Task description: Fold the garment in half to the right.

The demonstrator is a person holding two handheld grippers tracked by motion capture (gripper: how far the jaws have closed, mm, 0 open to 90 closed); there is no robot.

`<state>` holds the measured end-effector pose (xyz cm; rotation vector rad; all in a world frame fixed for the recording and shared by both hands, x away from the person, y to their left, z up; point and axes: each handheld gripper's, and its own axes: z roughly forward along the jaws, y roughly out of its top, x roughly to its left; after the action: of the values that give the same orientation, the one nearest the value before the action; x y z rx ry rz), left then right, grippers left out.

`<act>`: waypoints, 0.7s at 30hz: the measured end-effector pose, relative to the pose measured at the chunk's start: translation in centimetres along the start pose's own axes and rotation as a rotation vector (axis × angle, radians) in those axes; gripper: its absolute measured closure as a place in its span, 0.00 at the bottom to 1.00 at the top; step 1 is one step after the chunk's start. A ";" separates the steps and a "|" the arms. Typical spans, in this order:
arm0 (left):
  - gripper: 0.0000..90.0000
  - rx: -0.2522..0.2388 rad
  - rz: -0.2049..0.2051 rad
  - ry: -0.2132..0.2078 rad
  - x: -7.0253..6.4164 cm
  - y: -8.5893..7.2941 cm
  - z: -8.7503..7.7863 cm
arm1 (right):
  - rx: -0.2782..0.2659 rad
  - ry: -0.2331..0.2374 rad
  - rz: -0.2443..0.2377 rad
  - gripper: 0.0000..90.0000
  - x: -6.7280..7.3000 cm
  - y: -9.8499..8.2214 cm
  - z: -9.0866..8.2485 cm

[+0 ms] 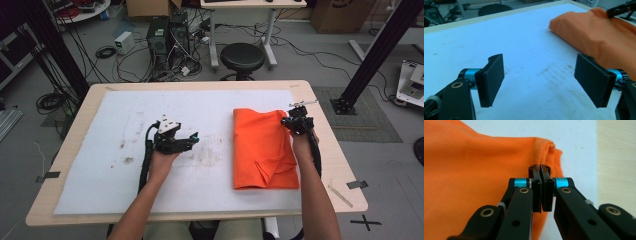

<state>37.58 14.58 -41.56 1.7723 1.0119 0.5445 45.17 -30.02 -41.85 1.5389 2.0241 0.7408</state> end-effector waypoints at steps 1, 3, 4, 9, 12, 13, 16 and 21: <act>0.27 -0.002 -0.003 0.012 0.6 0.0 -0.4 | 0.003 -0.014 0.008 1.00 -0.1 -0.1 -0.2; 0.27 -0.012 -0.002 0.033 1.6 0.0 -1.3 | 0.015 -0.033 0.013 1.00 -0.4 -0.4 -0.3; 0.27 -0.016 -0.003 0.040 2.0 0.0 -1.7 | 0.027 -0.039 0.013 1.00 -0.5 -0.5 -0.2; 0.27 -0.035 -0.012 0.079 3.9 -0.6 -3.4 | -0.017 -0.001 0.050 0.80 -0.6 -1.1 -0.7; 0.27 -0.051 -0.019 0.083 4.7 -1.2 -4.0 | -0.055 0.017 0.044 0.75 -0.6 -1.3 -1.5; 0.27 -0.061 -0.020 0.086 4.8 -1.4 -4.1 | -0.067 0.022 0.041 0.75 -0.6 -1.4 -1.9; 0.27 -0.088 0.000 0.074 5.3 -1.9 -4.5 | -0.102 0.049 0.032 0.71 -0.4 -1.8 -2.9; 0.27 -0.094 0.008 0.056 6.0 -2.3 -4.9 | -0.116 0.075 -0.027 0.67 0.8 -2.8 -4.2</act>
<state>36.36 22.56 -42.15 1.6870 1.0021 0.6393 40.22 -30.41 -40.76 1.4356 2.0133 0.9022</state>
